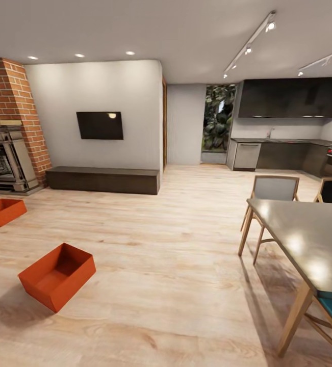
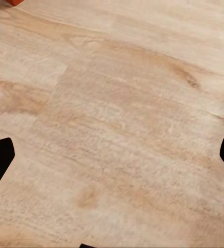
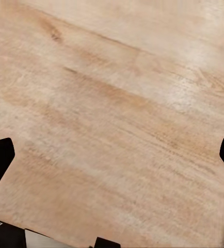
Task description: Move the two storage containers from the living room to the garage. In the garage, place one container on the floor and stack the other container on top of it (either order is fine).
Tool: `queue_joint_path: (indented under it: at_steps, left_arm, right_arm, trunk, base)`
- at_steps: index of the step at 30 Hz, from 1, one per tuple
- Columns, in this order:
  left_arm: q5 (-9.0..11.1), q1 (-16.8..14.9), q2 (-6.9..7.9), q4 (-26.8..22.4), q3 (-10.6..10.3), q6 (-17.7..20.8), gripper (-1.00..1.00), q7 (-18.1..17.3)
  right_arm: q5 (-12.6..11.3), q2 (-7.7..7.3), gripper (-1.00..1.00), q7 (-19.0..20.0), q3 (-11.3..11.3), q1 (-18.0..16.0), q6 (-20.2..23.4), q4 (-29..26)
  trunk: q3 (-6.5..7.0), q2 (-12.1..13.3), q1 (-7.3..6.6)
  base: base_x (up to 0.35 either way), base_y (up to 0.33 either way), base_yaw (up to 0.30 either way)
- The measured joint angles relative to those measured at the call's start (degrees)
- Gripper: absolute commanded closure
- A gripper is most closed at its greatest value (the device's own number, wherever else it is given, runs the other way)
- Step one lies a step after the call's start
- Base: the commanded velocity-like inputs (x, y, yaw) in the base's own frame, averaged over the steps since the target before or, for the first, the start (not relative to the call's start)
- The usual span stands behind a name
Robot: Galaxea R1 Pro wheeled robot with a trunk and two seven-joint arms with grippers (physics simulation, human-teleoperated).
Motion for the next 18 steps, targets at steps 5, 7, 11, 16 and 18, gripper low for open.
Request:
queue_joint_path:
  at_steps: [5,7,11,16,18]
  left_arm:
    - [0.0,0.0,0.0,0.02,0.0,0.0,-1.0,0.0]
    - [0.0,0.0,0.0,0.0,0.0,0.0,-1.0,0.03]
    - [0.0,0.0,0.0,0.04,0.0,0.0,-1.0,0.01]
    - [0.0,0.0,0.0,0.01,0.0,0.0,-1.0,-0.02]
    - [0.0,0.0,0.0,0.02,0.0,0.0,-1.0,0.01]
  right_arm:
    - [-0.04,0.0,-1.0,0.0,0.0,0.0,0.02,0.0]
    - [-0.04,0.0,-1.0,0.0,0.0,0.0,-0.03,0.0]
    - [-0.07,0.0,-1.0,0.0,0.0,0.0,-0.05,0.0]
    - [-0.36,0.0,-1.0,0.01,-0.07,0.0,0.0,0.0]
    - [-0.34,0.0,-1.0,0.01,-0.08,0.0,0.03,0.0]
  trunk:
    - [0.0,0.0,0.0]
    - [0.0,0.0,0.0]
    - [0.0,0.0,0.0]
    - [0.0,0.0,0.0]
    - [0.0,0.0,0.0]
  base:
    - [0.325,-0.098,0.0]
    - [0.325,-0.099,0.0]
    - [0.325,-0.099,0.0]
    - [0.325,-0.099,0.0]
    - [0.325,-0.099,0.0]
